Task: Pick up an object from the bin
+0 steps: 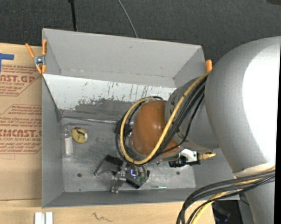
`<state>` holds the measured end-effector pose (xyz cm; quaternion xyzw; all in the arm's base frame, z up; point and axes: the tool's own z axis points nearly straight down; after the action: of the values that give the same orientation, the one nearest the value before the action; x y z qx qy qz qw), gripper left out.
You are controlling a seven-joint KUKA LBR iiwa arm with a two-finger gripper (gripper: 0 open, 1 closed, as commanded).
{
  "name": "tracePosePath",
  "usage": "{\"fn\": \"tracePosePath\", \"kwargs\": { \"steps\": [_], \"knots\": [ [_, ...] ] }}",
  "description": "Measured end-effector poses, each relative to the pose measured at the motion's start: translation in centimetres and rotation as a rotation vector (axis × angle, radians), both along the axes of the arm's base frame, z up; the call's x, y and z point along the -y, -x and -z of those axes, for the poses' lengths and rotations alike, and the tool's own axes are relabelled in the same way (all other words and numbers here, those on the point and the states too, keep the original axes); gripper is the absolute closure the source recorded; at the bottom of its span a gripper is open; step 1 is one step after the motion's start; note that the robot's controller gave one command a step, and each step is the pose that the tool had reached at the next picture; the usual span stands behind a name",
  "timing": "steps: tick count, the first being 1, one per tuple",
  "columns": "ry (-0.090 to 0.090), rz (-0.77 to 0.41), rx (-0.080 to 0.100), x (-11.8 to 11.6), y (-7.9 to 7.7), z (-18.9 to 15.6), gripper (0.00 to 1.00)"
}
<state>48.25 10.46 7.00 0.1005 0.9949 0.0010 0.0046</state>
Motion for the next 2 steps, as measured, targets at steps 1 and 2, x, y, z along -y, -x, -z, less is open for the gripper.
{"fn": "tracePosePath", "kwargs": {
  "steps": [1,2],
  "knots": [
    [-0.005,0.242,0.015,0.39,-0.37,-0.32,1.00],
    [-0.006,0.242,0.015,0.40,-0.37,-0.32,1.00]
  ]
}}
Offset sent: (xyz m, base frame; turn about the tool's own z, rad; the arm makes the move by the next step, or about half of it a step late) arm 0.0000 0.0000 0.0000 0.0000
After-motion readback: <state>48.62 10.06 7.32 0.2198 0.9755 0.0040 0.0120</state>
